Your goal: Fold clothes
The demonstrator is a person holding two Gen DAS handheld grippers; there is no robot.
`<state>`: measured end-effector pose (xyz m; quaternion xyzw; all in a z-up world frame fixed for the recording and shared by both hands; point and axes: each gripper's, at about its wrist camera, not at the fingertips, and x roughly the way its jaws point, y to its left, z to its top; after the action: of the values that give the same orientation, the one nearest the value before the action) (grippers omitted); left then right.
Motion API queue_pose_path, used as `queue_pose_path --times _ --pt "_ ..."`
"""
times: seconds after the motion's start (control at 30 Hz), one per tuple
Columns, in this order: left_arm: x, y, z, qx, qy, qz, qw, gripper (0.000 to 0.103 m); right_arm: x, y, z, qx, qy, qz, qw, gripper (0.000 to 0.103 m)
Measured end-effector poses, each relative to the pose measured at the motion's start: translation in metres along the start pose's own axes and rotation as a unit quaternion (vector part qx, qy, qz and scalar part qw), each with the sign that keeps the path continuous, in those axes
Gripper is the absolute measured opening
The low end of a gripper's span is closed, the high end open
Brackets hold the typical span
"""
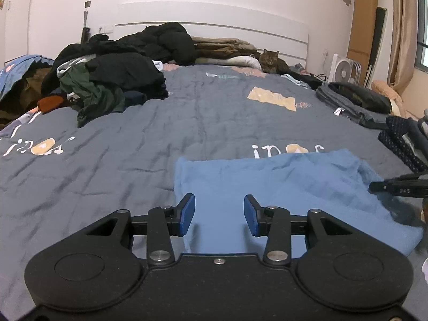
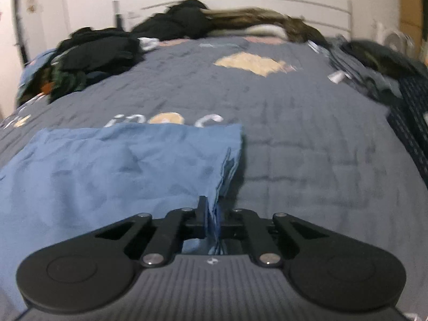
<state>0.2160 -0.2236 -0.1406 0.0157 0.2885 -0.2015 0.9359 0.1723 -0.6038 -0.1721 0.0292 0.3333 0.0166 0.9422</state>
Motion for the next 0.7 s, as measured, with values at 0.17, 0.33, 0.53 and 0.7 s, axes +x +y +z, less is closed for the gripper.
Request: queue_pose_path --times 0.17,0.33,0.53,0.7 --pt "0.002 0.0 -0.002 -0.002 0.004 0.001 1.0 0.041 -0.013 0.018 0.0 -0.102 -0.029 -0.005 0.994 0.004" --pt "0.001 -0.002 -0.005 0.003 0.006 -0.002 1.0 0.041 -0.013 0.027 0.0 -0.151 -0.03 -0.021 0.988 0.004" --pt "0.002 -0.004 -0.005 0.006 0.01 -0.006 0.9999 0.041 -0.01 0.033 -0.002 -0.179 -0.023 -0.043 0.983 0.008" --pt "0.003 -0.003 -0.004 0.005 0.01 -0.009 0.9999 0.041 -0.008 0.026 0.001 -0.167 -0.021 -0.057 0.984 0.01"
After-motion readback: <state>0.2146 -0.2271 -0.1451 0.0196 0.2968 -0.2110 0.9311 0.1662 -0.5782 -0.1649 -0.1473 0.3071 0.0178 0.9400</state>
